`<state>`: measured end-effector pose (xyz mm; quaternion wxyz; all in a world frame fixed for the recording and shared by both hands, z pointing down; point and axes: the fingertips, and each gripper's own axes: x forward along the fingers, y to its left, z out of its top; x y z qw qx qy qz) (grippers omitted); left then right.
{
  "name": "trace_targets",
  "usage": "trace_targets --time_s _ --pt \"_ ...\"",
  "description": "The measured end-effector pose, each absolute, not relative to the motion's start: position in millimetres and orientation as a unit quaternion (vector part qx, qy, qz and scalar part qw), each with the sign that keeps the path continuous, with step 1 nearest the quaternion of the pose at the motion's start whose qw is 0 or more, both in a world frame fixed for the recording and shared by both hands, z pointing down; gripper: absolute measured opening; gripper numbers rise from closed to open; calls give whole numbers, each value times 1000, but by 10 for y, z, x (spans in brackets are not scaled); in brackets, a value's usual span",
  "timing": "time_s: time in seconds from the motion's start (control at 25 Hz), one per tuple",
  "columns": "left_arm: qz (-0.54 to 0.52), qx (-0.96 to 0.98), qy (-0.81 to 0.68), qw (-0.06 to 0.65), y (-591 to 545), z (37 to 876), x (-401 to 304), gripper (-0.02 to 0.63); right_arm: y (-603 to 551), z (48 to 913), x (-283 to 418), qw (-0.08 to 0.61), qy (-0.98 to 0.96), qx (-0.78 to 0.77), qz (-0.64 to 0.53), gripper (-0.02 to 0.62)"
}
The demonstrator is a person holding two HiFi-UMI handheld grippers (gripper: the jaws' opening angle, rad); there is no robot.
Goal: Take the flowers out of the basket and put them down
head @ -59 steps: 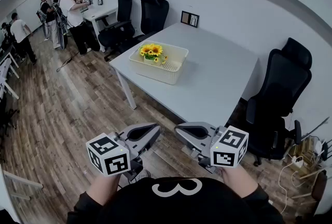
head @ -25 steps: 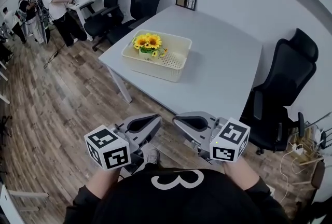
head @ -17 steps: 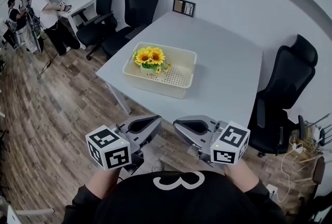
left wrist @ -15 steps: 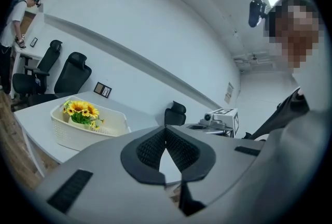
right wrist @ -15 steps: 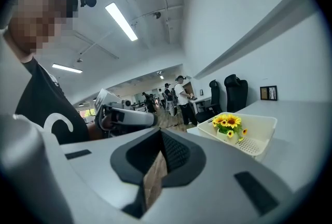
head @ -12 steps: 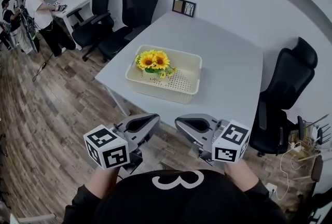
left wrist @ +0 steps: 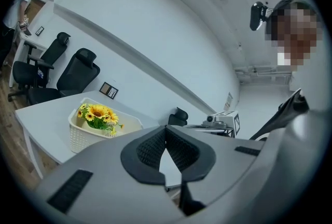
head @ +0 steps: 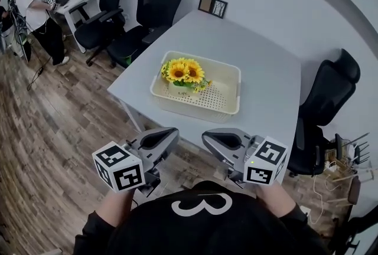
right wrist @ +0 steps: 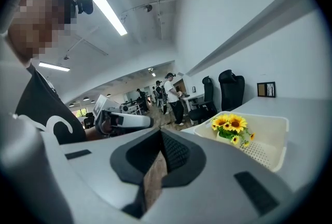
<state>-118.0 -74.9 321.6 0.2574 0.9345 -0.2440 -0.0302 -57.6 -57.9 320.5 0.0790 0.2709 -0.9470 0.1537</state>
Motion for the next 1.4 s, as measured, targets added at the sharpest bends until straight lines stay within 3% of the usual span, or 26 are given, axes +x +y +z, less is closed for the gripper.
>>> trace_targets --time_s 1.0,1.4 --pt "-9 913 -266 309 -1960 3581 -1166 12 -1991 3583 -500 94 -940 242 223 12" --pt "-4 904 -268 332 -2311 3775 -1100 12 -2450 3921 -402 136 -932 255 219 31"
